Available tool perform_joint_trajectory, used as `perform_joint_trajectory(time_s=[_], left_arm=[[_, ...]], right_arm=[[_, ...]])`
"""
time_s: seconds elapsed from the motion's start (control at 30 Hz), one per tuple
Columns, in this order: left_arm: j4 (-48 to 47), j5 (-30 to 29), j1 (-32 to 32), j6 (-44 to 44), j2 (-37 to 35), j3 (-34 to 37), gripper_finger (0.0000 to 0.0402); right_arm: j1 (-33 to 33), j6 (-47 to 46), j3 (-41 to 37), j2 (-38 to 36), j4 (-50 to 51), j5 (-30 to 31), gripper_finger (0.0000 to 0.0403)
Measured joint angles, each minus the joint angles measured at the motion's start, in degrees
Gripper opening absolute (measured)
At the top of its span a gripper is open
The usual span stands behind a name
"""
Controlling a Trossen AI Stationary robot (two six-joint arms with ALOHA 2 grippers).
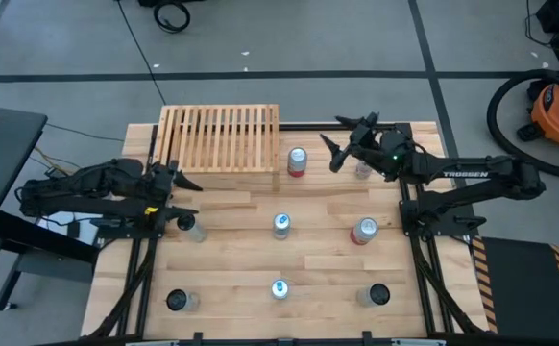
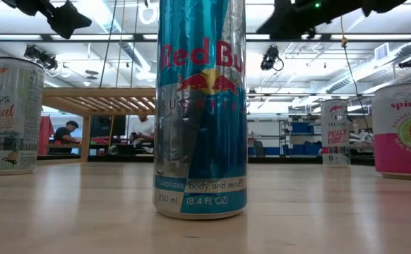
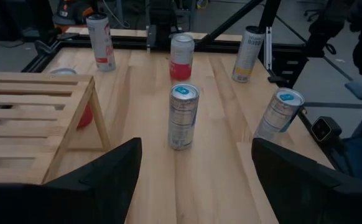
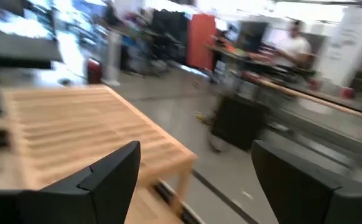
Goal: Place canned beverage on shelf
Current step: Put the top white pink soda can on the shelf
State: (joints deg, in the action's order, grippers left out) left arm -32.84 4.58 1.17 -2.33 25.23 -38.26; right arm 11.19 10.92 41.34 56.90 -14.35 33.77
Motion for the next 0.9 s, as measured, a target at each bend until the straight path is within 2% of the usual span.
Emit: perform_joint_trajectory(time_s=[0.1,0.17,0.33,0.47,0.57,0.73,0.9], left_arm=[[0.0,0.0,0.0,0.0,-0.1,0.0,0.0314],[0.0,0.0,0.0,0.0,-0.1,0.0,0.0314],[1.4,-0.3,0.0,0.0,-0.1,0.0,0.0314],[2.3,-0.4,0.0,0.0,-0.1,0.0,0.0314],[2.2,-0.4,0.0,0.0,-0.1,0.0,0.0314],[2.1,-0.4,0.0,0.0,-0.1,0.0,0.0314],[2.0,-0.5,0.0,0.1,-0.1,0.0,0.0314]], right_arm=[[-1.0,-1.6,0.0,-3.4,7.8,6.4,0.0317],[-1.6,-5.3,0.0,-6.1,13.9,8.5,0.0317],[-2.0,-15.4,0.0,-11.9,29.1,8.6,0.0317],[-2.0,-21.6,0.0,-13.8,38.5,8.8,0.0317],[-2.0,-24.9,0.0,-13.8,43.4,11.2,0.0317],[-2.0,-31.7,0.0,-13.8,49.5,19.1,0.0317],[-2.0,-40.4,-1.9,-14.0,52.5,19.6,0.0317]])
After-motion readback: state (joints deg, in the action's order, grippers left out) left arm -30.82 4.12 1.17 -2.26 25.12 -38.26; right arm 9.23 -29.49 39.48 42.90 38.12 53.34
